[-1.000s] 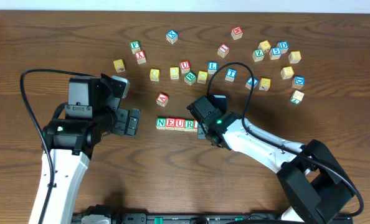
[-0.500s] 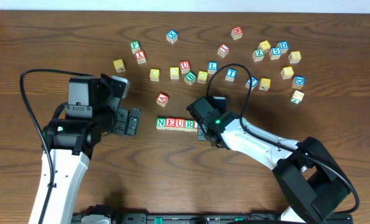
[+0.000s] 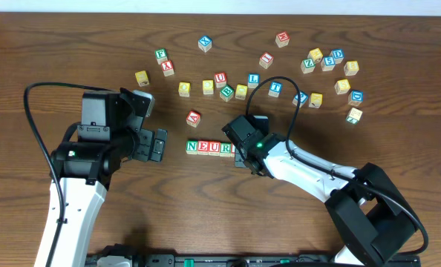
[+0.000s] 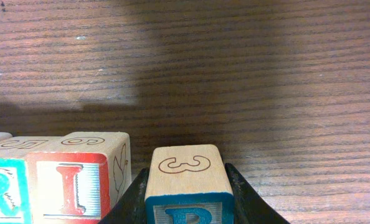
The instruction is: Spell out NEURIPS
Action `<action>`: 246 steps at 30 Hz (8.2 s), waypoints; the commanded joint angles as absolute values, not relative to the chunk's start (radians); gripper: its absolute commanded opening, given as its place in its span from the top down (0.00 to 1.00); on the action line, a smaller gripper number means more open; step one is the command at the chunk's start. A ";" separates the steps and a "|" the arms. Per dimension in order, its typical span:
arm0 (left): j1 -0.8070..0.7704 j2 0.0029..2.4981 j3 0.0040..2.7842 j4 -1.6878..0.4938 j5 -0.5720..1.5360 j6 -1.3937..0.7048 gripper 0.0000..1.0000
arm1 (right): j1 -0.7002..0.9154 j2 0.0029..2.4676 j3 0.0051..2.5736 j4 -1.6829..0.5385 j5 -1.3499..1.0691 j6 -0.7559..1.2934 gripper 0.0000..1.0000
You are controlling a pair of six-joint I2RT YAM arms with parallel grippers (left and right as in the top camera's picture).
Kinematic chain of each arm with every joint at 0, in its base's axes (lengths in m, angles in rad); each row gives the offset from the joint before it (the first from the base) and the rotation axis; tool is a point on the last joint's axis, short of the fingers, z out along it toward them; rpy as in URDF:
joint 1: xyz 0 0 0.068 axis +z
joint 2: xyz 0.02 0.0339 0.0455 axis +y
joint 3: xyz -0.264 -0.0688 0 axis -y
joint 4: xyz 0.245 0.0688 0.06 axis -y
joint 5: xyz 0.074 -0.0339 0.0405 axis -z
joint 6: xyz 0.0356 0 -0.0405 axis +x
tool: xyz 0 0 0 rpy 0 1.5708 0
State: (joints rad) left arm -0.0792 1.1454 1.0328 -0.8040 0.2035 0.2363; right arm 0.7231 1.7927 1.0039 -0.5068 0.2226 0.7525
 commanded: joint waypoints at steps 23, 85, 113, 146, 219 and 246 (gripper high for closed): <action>-0.075 1.145 1.060 -0.804 0.194 0.242 0.02 | 0.725 1.801 1.001 -0.505 0.230 0.770 0.89; -0.075 1.145 1.060 -0.804 0.194 0.243 0.02 | 0.725 1.600 1.032 -0.569 0.270 0.746 0.69; -0.075 1.145 1.060 -0.804 0.194 0.242 0.02 | 0.768 1.625 1.016 -0.744 0.252 0.910 0.99; -0.075 1.145 1.058 -0.804 0.194 0.242 0.02 | 0.818 1.753 0.994 -0.645 0.402 0.957 0.99; -0.075 1.145 1.058 -0.804 0.194 0.243 0.02 | 0.817 1.753 0.966 -0.516 0.505 0.881 0.99; -0.075 1.145 1.058 -0.804 0.194 0.242 0.02 | 0.799 1.753 0.966 -0.503 0.529 0.841 0.99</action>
State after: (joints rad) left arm -0.0792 1.1454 1.0328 -0.8040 0.2035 0.2363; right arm 0.8101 1.7447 0.9722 -0.5003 0.4915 0.8509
